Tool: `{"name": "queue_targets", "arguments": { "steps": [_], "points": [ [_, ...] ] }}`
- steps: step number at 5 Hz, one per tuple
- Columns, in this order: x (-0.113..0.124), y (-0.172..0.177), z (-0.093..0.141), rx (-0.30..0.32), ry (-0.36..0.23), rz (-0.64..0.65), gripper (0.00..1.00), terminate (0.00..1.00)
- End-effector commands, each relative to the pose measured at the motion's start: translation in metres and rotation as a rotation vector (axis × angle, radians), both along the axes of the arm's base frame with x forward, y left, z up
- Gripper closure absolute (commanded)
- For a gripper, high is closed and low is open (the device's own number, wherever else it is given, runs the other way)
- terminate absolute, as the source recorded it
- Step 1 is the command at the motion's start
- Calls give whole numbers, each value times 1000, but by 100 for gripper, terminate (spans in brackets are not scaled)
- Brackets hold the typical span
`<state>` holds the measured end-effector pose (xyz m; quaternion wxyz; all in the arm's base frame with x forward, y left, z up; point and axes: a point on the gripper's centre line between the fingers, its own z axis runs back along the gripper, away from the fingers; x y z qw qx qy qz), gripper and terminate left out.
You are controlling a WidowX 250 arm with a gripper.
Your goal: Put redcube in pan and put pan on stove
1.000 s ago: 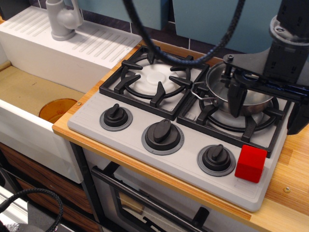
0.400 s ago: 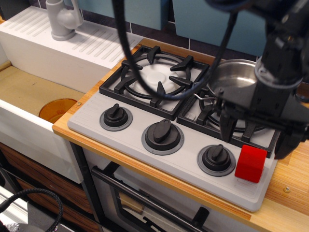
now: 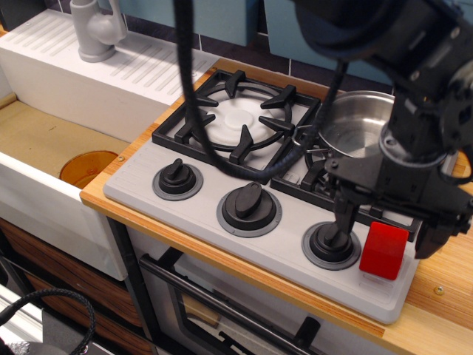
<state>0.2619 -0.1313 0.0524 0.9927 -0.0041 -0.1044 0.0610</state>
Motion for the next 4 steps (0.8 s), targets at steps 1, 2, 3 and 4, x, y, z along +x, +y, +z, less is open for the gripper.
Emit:
{"name": "queue_targets", "arguments": {
  "steps": [1, 2, 3, 4],
  "points": [
    [8, -5, -3, -22, -53, -4, 0, 0],
    [8, -8, -9, -27, -60, -5, 0, 0],
    [11, -8, -12, -31, -61, -10, 0, 0],
    [17, -6, -4, -6, -30, -13, 100, 0]
  ]
}}
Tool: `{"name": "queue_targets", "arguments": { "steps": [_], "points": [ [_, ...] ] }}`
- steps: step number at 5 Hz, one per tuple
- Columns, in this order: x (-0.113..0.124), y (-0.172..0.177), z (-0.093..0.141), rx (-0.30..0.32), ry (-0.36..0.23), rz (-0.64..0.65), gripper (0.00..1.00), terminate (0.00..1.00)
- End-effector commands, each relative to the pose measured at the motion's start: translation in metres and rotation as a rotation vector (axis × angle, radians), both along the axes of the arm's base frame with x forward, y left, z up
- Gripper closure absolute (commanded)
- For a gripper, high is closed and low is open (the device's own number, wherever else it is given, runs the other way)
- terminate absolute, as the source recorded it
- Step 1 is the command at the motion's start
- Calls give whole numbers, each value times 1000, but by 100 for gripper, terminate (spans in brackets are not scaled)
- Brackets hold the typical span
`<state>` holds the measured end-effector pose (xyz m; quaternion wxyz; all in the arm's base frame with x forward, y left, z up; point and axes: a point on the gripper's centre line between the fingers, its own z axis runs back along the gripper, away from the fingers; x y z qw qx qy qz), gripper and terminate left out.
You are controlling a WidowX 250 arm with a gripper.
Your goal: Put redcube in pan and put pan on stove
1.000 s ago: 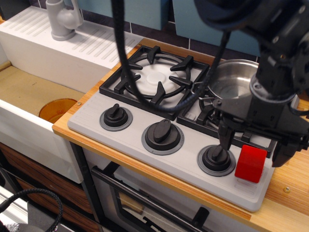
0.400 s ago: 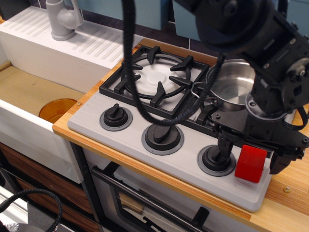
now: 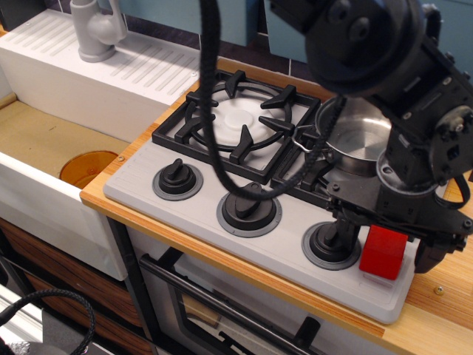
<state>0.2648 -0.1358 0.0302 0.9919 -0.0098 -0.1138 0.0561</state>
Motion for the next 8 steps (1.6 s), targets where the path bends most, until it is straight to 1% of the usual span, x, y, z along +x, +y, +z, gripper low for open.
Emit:
{"name": "queue_targets", "arguments": {
  "steps": [1, 3, 4, 5, 6, 7, 8],
  "points": [
    [16, 0, 32, 22, 17, -13, 100, 0],
    [15, 0, 62, 67, 49, -12, 100, 0],
    [15, -2, 79, 74, 72, -17, 100, 0],
    [30, 2, 103, 102, 90, -36, 100, 0],
    [56, 12, 122, 115, 89, -72, 100, 0],
    [80, 23, 135, 124, 77, -108, 100, 0],
    [107, 30, 136, 121, 69, -138, 100, 0]
  ]
}}
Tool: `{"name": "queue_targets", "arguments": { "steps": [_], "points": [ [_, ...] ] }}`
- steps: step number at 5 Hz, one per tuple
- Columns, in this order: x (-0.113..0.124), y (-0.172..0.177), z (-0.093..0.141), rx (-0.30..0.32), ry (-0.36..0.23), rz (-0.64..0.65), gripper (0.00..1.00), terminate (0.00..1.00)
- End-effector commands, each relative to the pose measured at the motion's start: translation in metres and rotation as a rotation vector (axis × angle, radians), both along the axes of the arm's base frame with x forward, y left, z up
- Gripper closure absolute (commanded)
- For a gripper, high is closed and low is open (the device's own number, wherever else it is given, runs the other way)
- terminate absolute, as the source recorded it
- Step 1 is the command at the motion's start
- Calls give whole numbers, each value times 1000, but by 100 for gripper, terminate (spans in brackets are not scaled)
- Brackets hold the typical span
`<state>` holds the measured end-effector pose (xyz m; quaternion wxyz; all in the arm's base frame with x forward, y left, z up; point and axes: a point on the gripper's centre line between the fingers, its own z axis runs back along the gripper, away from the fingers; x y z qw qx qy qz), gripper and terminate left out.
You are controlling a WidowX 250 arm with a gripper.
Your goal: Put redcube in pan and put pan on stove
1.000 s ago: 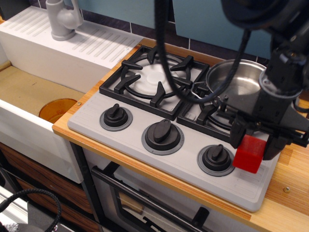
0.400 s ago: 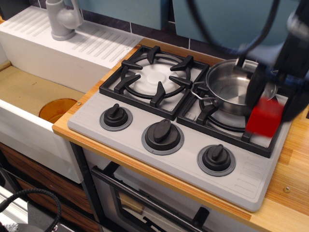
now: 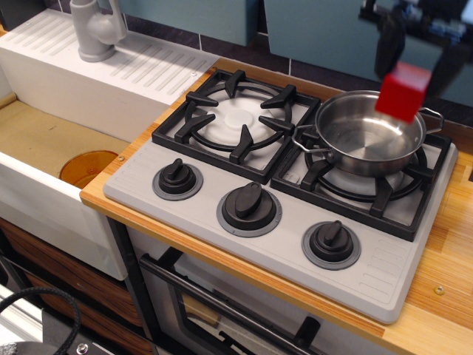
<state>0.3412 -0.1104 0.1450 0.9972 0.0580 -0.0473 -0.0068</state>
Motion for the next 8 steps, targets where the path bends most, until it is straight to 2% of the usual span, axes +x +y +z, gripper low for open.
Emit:
{"name": "queue_targets", "arguments": {
  "steps": [1, 2, 3, 5, 6, 8],
  "points": [
    [42, 4, 11, -52, -64, -46, 100, 0],
    [46, 1, 4, -67, -63, -64, 0, 0],
    [44, -3, 4, -68, -59, -57, 0, 0],
    [38, -1, 13, -24, -78, -39, 0, 0],
    [35, 18, 19, 9, -91, -42, 0, 0],
    [18, 54, 14, 26, -117, -46, 0, 0]
  ]
}}
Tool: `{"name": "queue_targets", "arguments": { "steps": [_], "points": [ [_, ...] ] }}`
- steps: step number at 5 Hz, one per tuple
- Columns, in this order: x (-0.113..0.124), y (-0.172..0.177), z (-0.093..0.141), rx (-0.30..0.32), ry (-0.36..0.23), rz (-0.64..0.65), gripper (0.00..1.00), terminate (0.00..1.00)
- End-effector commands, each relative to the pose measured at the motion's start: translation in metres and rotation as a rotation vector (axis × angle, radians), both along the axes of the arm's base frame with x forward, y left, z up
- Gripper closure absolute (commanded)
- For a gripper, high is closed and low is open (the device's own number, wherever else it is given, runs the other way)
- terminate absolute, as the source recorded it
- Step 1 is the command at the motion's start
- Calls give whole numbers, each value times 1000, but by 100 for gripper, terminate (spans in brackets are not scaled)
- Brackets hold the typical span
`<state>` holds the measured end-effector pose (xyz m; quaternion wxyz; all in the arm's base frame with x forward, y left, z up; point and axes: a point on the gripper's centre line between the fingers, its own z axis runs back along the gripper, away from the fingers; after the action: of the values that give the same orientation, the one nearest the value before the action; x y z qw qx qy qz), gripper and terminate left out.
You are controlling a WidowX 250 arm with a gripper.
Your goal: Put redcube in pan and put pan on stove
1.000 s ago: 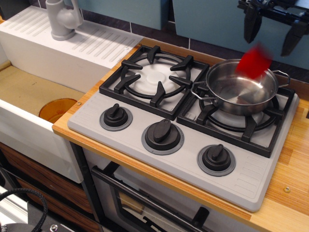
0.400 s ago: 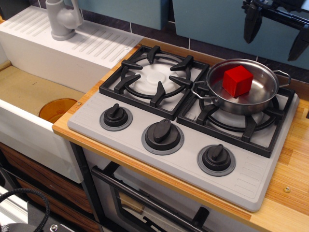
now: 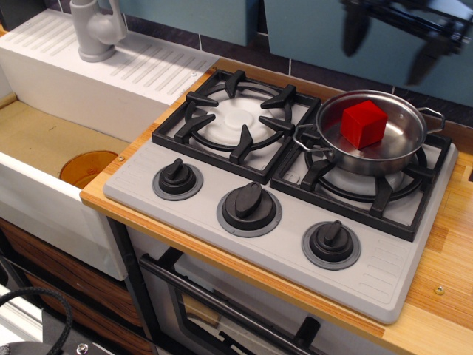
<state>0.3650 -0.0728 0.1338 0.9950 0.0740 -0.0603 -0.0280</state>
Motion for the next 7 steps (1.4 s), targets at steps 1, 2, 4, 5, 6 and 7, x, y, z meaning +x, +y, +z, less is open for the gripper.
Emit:
{"name": "queue_targets", "arguments": {
  "steps": [1, 2, 4, 5, 6, 7],
  "points": [
    [-15, 31, 15, -14, -103, -3, 0, 0],
    [-15, 35, -7, -37, -131, -2, 0, 0],
    [5, 39, -40, -78, -172, -34, 0, 0],
    [10, 41, -48, -89, -177, -42, 0, 0],
    [12, 45, -53, -90, -183, -44, 0, 0],
    [10, 47, -64, -103, -189, -41, 0, 0]
  ]
}}
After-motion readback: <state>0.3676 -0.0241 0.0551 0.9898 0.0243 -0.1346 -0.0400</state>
